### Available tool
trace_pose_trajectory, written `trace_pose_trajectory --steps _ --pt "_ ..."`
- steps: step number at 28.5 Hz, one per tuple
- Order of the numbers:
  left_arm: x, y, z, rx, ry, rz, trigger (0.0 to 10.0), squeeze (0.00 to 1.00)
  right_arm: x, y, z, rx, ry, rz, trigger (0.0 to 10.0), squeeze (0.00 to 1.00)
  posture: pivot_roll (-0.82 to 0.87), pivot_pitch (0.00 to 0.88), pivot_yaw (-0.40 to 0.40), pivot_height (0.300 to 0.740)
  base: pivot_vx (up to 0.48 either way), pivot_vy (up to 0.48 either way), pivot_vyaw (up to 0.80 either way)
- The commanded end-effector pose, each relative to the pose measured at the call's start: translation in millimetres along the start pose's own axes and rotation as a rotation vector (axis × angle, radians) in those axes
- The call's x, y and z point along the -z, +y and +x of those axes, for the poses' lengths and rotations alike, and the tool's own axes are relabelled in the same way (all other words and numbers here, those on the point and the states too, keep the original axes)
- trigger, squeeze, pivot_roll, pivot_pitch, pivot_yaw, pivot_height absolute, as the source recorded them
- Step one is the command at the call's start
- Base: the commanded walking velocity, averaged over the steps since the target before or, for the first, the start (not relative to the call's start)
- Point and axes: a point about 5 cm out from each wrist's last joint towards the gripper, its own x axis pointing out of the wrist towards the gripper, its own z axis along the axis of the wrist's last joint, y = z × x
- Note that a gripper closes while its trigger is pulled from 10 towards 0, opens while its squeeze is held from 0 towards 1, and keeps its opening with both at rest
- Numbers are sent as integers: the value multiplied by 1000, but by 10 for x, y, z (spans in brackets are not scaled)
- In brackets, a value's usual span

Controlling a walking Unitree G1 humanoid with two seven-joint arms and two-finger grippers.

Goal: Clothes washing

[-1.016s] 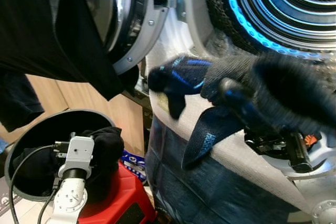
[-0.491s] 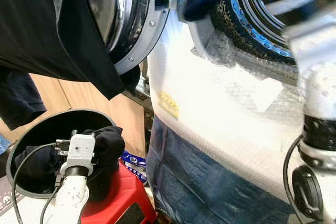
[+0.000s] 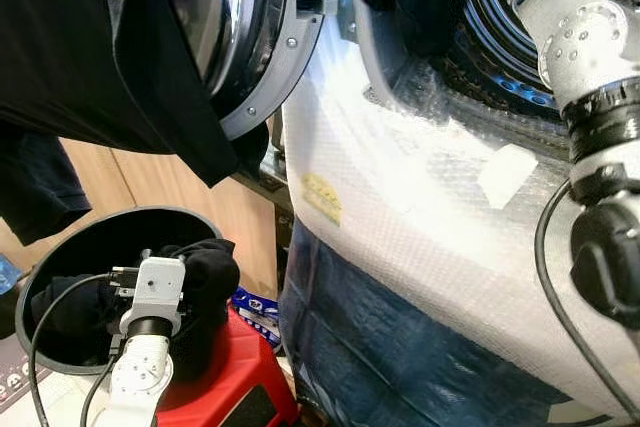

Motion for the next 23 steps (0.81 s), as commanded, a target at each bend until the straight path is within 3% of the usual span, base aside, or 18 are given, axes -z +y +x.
trace_pose_trajectory --steps 1,3,4,5,6,10,13,14,19,23 --pt "47 -71 -12 32 26 -7 10000 0 -143 -248 -44 186 -15 -52 0 0 40 29 -21 740 0 0 0" --pt "53 -82 -12 36 29 -6 10000 0 -129 -350 -68 257 -3 -50 0 0 39 33 -24 740 0 0 0" --pt "57 -87 -13 38 31 -7 10000 0 -135 -431 -94 308 6 -138 4745 0 39 33 -24 740 0 0 0" --pt "59 -96 -19 39 31 -8 10000 0 -152 -526 -127 372 12 -240 6588 0 50 30 -37 740 0 0 0" --pt "59 -100 -24 39 31 -9 10000 0 -148 -608 -159 412 18 -224 10000 0 57 31 -42 740 0 0 0" --pt "92 -74 -59 15 50 -21 10000 0 -78 -666 -179 428 45 -176 10000 0 55 46 -39 740 0 0 0" --pt "100 -94 -68 41 48 -10 10000 0 -21 -683 -186 451 67 -235 10000 0 53 46 -37 740 0 0 0" --pt "99 -103 -73 47 48 -12 10000 0 5 -676 -183 440 71 -211 10000 1000 54 48 -35 740 0 0 0" --pt "81 -104 -57 60 42 -8 10000 0 38 -627 -161 418 67 -225 10000 1000 63 51 -27 740 0 0 0" --pt "76 -95 -54 62 41 -9 10000 0 -25 -631 -162 427 50 -291 10000 1000 63 53 -26 740 0 0 0"
